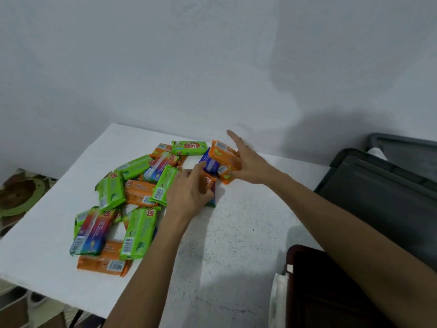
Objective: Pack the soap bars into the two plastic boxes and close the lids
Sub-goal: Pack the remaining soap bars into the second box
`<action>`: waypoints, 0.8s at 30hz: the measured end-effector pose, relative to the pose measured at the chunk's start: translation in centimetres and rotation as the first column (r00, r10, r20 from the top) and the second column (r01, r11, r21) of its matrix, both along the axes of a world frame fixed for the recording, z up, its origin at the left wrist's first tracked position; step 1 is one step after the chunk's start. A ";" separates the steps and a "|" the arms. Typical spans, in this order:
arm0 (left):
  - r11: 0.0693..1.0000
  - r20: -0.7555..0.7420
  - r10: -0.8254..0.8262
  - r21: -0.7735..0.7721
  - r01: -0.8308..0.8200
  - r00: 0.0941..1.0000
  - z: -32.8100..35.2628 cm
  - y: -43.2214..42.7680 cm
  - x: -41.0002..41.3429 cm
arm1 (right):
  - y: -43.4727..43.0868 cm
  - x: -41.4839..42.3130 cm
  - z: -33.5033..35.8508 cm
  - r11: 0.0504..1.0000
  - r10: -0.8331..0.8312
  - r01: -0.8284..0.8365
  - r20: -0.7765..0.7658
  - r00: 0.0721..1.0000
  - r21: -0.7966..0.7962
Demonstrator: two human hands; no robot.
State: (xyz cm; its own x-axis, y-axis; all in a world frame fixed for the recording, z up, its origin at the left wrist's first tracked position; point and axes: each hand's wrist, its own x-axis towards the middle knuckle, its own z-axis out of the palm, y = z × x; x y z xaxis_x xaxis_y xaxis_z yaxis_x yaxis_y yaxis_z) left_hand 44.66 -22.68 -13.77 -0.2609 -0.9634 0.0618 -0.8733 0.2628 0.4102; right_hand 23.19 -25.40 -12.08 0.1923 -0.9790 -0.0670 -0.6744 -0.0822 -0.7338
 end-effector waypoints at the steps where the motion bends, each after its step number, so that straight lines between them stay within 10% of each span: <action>1: 1.000 -0.050 -0.001 -0.019 0.000 0.999 0.8 0.7 0.0 | 1.4 -0.6 1.0 1.000 0.003 -0.003 0.116 0.993 0.000; 9: 0.997 -0.571 -0.067 -0.078 0.027 0.818 5.8 7.2 -1.6 | 15.4 -5.1 6.9 0.968 -0.224 0.247 0.584 0.780 0.041; 16: 0.973 -0.872 -0.035 0.081 0.214 0.488 7.7 13.4 -4.6 | 27.4 -7.2 7.5 0.856 -0.400 0.509 0.501 0.767 -0.096; 24: 0.897 -0.927 0.128 0.261 0.358 0.353 4.8 18.9 -8.8 | 36.0 -7.6 5.3 0.855 -0.505 0.437 0.634 0.585 0.277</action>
